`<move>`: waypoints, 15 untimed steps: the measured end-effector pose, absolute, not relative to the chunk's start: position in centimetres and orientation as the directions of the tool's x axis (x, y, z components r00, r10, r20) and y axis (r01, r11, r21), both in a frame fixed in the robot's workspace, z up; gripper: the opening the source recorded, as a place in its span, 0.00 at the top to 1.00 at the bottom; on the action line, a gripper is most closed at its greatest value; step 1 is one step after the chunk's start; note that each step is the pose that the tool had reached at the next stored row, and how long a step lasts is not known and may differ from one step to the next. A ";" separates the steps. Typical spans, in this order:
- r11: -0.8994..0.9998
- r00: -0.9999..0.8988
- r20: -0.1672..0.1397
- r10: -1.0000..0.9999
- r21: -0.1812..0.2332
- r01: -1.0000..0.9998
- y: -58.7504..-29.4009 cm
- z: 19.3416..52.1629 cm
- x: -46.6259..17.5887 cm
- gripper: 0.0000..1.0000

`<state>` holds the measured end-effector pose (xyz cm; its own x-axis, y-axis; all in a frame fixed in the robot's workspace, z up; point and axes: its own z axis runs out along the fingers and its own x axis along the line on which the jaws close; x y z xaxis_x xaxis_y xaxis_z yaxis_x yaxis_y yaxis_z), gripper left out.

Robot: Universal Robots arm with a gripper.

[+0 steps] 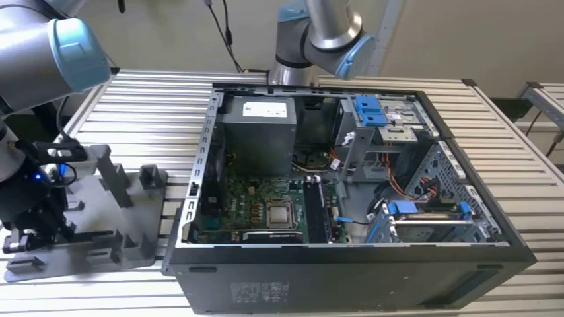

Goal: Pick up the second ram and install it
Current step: 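Pick up the second ram and move it above second insertion slot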

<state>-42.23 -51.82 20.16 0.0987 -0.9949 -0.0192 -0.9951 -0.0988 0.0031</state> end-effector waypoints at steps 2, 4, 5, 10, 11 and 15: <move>-0.099 0.099 -0.019 -0.995 0.003 -0.995 -51.8 20.6 -42.2 0.86; -0.099 0.099 -0.019 -0.995 0.003 -0.995 -51.8 21.0 -42.2 0.86; -0.099 0.099 -0.019 -0.995 0.003 -0.995 -51.8 21.2 -42.2 0.86; -0.099 0.099 -0.019 -0.995 0.003 -0.995 -51.8 22.1 -42.2 0.86; -0.099 0.099 -0.019 -0.995 0.003 -0.995 -51.8 22.3 -42.2 0.86; -0.099 0.099 -0.019 -0.995 0.003 -0.995 -51.8 22.7 -42.2 0.86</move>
